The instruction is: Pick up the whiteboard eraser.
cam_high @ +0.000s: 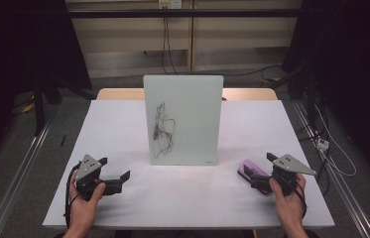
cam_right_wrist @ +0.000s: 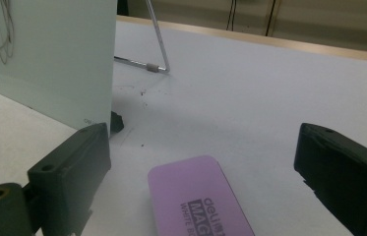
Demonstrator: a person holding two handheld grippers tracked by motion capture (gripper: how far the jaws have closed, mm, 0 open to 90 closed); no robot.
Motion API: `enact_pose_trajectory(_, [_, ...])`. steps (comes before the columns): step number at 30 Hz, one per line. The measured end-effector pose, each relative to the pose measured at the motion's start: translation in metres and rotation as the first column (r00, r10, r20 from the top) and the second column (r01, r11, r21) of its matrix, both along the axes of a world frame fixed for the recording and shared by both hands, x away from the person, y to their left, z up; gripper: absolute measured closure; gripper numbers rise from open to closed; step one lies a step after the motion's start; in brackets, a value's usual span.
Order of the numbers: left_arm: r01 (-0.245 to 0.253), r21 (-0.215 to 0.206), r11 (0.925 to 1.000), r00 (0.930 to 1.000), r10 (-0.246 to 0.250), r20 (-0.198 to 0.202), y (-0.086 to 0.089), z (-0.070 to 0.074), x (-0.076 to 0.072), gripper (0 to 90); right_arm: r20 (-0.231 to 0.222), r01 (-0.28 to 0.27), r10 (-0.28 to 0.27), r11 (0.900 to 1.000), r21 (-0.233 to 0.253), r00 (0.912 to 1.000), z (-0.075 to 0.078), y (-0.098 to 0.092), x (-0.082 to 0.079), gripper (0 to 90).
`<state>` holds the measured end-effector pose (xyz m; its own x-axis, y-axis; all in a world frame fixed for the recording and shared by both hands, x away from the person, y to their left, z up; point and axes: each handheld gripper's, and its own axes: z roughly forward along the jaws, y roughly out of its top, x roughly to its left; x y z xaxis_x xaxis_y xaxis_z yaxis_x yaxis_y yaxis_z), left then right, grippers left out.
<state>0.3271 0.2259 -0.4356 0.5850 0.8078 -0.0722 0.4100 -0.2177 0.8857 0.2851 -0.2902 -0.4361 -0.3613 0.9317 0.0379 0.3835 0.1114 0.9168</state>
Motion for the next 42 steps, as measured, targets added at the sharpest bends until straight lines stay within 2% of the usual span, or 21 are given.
enact_pose_trajectory(5, [0.000,-0.002,1.0000,0.9999,0.000,-0.013,-0.001,-0.001,0.001,4.7,-0.006,-0.005,0.005,1.000,0.011,1.0000,0.000,0.000,0.001,6.2])
enact_pose_trajectory(8, [0.000,-0.003,1.0000,0.9999,0.000,-0.015,-0.002,-0.002,0.002,4.6,-0.012,-0.030,0.030,0.999,0.029,0.9995,-0.001,0.000,0.002,6.2])
enact_pose_trajectory(11, [-0.001,-0.002,1.0000,0.9999,0.001,-0.017,-0.003,-0.002,0.002,4.7,-0.010,-0.066,0.066,0.998,0.014,0.9977,0.001,0.001,0.001,6.2])
enact_pose_trajectory(13, [-0.004,-0.005,1.0000,0.9998,0.004,-0.020,-0.003,-0.002,0.001,4.7,-0.040,-0.075,0.075,0.997,-0.001,0.9964,0.001,0.003,0.001,6.7])
enact_pose_trajectory(16, [-0.005,-0.004,1.0000,0.9996,0.005,-0.027,-0.002,-0.003,0.001,4.7,-0.057,-0.117,0.116,0.993,-0.013,0.9917,0.000,0.005,0.002,7.2])
enact_pose_trajectory(18, [-0.005,-0.007,1.0000,0.9996,0.004,-0.028,-0.002,-0.003,0.001,4.7,-0.065,-0.122,0.122,0.992,-0.003,0.9904,0.001,0.005,0.002,7.0])
enact_pose_trajectory(20, [-0.001,-0.007,1.0000,0.9997,0.001,-0.026,-0.002,-0.003,0.001,4.7,-0.084,-0.148,0.146,0.989,-0.015,0.9856,0.004,0.005,0.004,6.1])
enact_pose_trajectory(24, [0.003,-0.006,1.0000,0.9997,-0.003,-0.026,-0.002,-0.003,0.002,4.7,-0.131,-0.167,0.165,0.986,-0.008,0.9776,0.009,0.003,0.010,7.6])
enact_pose_trajectory(25, [0.005,-0.002,1.0000,0.9997,-0.005,-0.026,-0.002,-0.003,0.001,4.7,-0.131,-0.167,0.165,0.986,-0.008,0.9776,0.009,0.003,0.010,7.6])
enact_pose_trajectory(26, [0.008,0.002,1.0000,0.9996,-0.008,-0.026,-0.002,-0.003,0.002,4.7,-0.153,-0.184,0.179,0.983,-0.015,0.9718,0.013,0.002,0.013,8.1])
enact_pose_trajectory(28, [0.020,-0.002,0.9998,0.9991,-0.020,-0.036,-0.003,-0.004,0.002,4.7,-0.166,-0.190,0.184,0.981,-0.023,0.9688,0.015,0.001,0.016,9.4])
enact_pose_trajectory(30, [0.022,-0.001,0.9998,0.9992,-0.022,-0.035,-0.004,-0.004,0.002,4.7,-0.193,-0.200,0.188,0.979,-0.046,0.9631,0.014,0.003,0.021,10.7])
enact_pose_trajectory(31, [0.028,0.001,0.9996,0.9992,-0.028,-0.030,-0.005,-0.003,0.002,4.7,-0.193,-0.200,0.188,0.979,-0.046,0.9631,0.014,0.003,0.021,10.7])
enact_pose_trajectory(32, [0.037,0.001,0.9993,0.9989,-0.037,-0.030,-0.006,-0.003,0.002,4.7,-0.223,-0.215,0.199,0.976,-0.047,0.9542,0.016,0.004,0.025,11.7])
enact_pose_trajectory(33, [0.042,0.001,0.9991,0.9987,-0.042,-0.029,-0.006,-0.003,0.001,4.7,-0.228,-0.213,0.195,0.975,-0.056,0.9539,0.017,0.004,0.027,9.5])
enact_pose_trajectory(37, [0.044,-0.003,0.9990,0.9985,-0.044,-0.034,-0.006,-0.003,0.000,4.7,-0.282,-0.234,0.202,0.969,-0.084,0.9379,0.023,0.000,0.039,11.0])
enact_pose_trajectory(38, [0.046,0.005,0.9989,0.9987,-0.046,-0.025,-0.005,-0.002,0.001,4.8,-0.291,-0.228,0.195,0.970,-0.084,0.9366,0.024,-0.001,0.042,11.8])
enact_pose_trajectory(40, [0.042,0.001,0.9991,0.9988,-0.042,-0.024,-0.005,-0.002,0.001,4.8,-0.315,-0.237,0.203,0.969,-0.073,0.9273,0.026,-0.004,0.045,14.1])
enact_pose_trajectory(41, [0.041,0.001,0.9992,0.9989,-0.041,-0.022,-0.004,-0.002,0.001,4.8,-0.315,-0.237,0.203,0.969,-0.073,0.9273,0.026,-0.004,0.045,14.1])
enact_pose_trajectory(42, [0.034,-0.001,0.9994,0.9991,-0.034,-0.023,-0.003,-0.001,0.000,4.6,-0.328,-0.239,0.206,0.969,-0.063,0.9219,0.025,-0.006,0.044,15.9])
